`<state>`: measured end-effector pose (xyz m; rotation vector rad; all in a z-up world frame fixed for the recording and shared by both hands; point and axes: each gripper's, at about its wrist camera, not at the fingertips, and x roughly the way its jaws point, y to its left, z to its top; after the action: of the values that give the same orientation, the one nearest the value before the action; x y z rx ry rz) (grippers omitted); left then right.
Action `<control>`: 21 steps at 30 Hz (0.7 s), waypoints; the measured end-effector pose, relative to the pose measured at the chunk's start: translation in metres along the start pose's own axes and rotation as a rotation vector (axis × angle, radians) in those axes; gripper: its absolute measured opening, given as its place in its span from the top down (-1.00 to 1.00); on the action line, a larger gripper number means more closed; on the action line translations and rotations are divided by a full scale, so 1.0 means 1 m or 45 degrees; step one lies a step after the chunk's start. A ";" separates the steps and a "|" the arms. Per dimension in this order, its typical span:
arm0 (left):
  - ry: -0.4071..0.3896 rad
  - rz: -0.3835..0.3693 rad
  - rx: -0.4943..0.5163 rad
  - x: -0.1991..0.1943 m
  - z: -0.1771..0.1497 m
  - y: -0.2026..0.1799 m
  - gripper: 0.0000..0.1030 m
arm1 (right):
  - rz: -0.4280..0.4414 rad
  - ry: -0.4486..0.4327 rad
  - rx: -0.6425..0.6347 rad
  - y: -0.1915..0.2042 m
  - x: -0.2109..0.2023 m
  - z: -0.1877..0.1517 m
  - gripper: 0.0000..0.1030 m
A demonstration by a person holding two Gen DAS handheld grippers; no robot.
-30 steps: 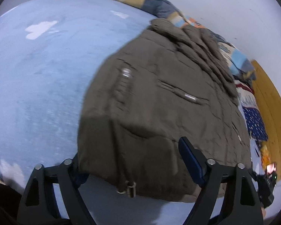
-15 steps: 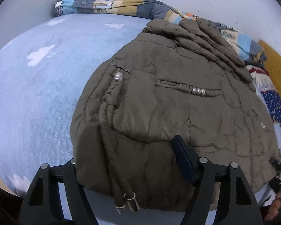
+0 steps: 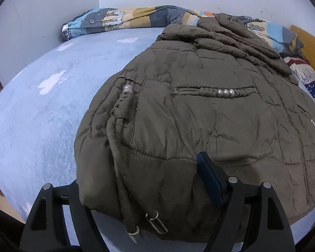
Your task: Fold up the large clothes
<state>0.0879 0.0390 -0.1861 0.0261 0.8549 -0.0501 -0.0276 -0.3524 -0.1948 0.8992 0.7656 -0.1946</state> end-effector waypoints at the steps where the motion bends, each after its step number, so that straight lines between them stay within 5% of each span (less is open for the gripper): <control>1: -0.003 0.010 0.011 0.000 0.000 -0.001 -0.53 | -0.003 -0.002 -0.004 0.000 0.000 0.000 0.10; 21: -0.036 0.081 0.101 -0.001 0.000 -0.013 -0.53 | 0.002 -0.014 0.023 -0.001 -0.001 0.000 0.06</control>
<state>0.0863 0.0257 -0.1855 0.1266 0.8233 -0.0244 -0.0291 -0.3531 -0.1952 0.9151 0.7538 -0.2050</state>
